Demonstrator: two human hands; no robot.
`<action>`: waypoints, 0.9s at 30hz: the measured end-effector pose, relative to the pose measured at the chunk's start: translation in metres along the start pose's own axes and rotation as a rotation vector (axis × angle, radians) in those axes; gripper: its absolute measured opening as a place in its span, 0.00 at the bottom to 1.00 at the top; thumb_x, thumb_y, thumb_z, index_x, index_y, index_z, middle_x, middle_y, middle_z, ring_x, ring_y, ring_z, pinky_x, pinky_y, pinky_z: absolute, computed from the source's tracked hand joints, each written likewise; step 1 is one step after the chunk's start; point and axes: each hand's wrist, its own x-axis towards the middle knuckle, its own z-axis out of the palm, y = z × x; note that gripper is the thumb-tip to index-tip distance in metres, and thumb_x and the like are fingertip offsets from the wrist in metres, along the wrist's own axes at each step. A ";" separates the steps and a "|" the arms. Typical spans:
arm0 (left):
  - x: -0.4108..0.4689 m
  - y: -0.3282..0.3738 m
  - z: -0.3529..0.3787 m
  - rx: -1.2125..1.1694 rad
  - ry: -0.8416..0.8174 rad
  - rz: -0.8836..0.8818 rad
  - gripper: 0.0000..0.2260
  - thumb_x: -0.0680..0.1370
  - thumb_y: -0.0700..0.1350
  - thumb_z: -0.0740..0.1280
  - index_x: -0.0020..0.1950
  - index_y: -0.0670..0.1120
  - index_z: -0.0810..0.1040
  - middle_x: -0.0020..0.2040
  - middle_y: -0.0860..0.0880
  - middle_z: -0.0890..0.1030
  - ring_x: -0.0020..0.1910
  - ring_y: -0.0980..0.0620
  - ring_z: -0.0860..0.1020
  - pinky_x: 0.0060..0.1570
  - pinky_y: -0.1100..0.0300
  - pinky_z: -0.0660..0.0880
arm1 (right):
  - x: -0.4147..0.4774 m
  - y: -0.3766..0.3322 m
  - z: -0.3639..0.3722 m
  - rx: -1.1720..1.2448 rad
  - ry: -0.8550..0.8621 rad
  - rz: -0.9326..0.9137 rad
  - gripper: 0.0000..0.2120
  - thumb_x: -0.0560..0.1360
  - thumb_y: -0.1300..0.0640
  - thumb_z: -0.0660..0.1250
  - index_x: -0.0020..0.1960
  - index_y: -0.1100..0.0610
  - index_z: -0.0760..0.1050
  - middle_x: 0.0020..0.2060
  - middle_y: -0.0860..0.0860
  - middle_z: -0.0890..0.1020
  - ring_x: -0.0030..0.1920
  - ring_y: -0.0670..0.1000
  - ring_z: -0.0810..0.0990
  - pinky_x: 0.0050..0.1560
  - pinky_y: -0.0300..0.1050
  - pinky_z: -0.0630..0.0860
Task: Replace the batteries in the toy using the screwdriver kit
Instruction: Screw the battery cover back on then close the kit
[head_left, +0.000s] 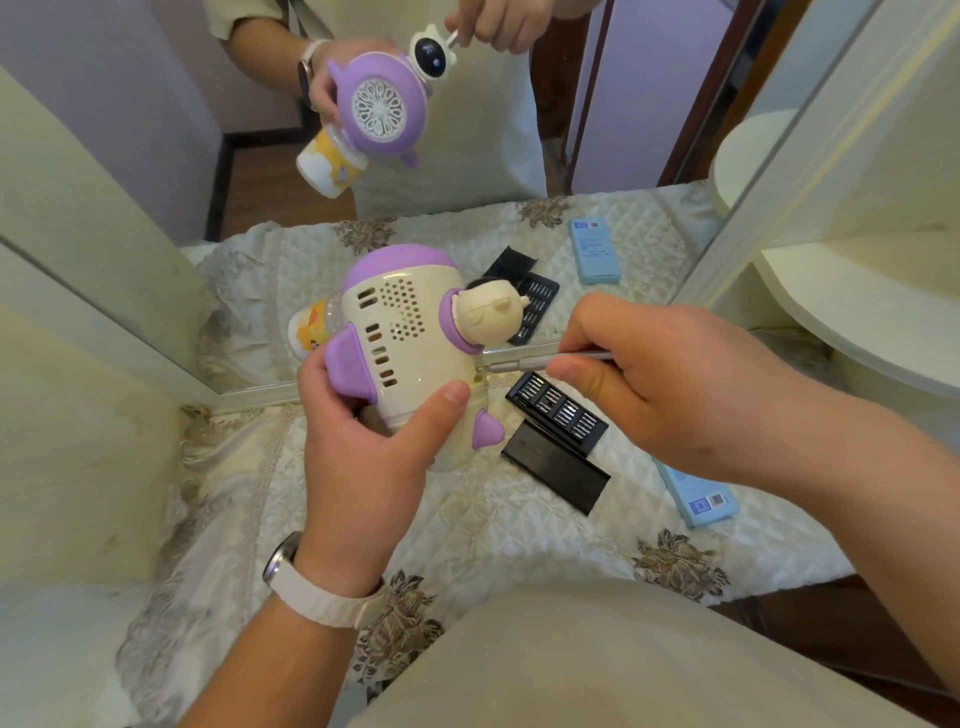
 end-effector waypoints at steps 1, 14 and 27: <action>0.000 0.000 0.000 -0.004 -0.001 0.000 0.29 0.67 0.47 0.76 0.64 0.49 0.67 0.55 0.51 0.81 0.47 0.59 0.82 0.37 0.63 0.78 | 0.000 0.000 0.000 -0.023 -0.001 -0.002 0.21 0.74 0.36 0.48 0.45 0.50 0.70 0.27 0.43 0.72 0.27 0.44 0.70 0.26 0.41 0.64; -0.003 -0.001 -0.001 -0.002 -0.014 0.000 0.29 0.65 0.52 0.78 0.62 0.53 0.68 0.56 0.52 0.82 0.51 0.56 0.83 0.41 0.60 0.80 | -0.003 -0.006 -0.007 -0.035 -0.067 0.007 0.15 0.74 0.39 0.51 0.47 0.48 0.68 0.27 0.44 0.72 0.27 0.45 0.71 0.26 0.41 0.66; -0.009 -0.008 -0.005 -0.030 -0.030 -0.016 0.32 0.66 0.41 0.80 0.65 0.43 0.66 0.54 0.47 0.81 0.43 0.61 0.83 0.34 0.66 0.77 | -0.003 -0.008 -0.005 -0.009 -0.143 -0.026 0.11 0.73 0.41 0.52 0.50 0.44 0.65 0.29 0.43 0.74 0.29 0.44 0.72 0.27 0.40 0.68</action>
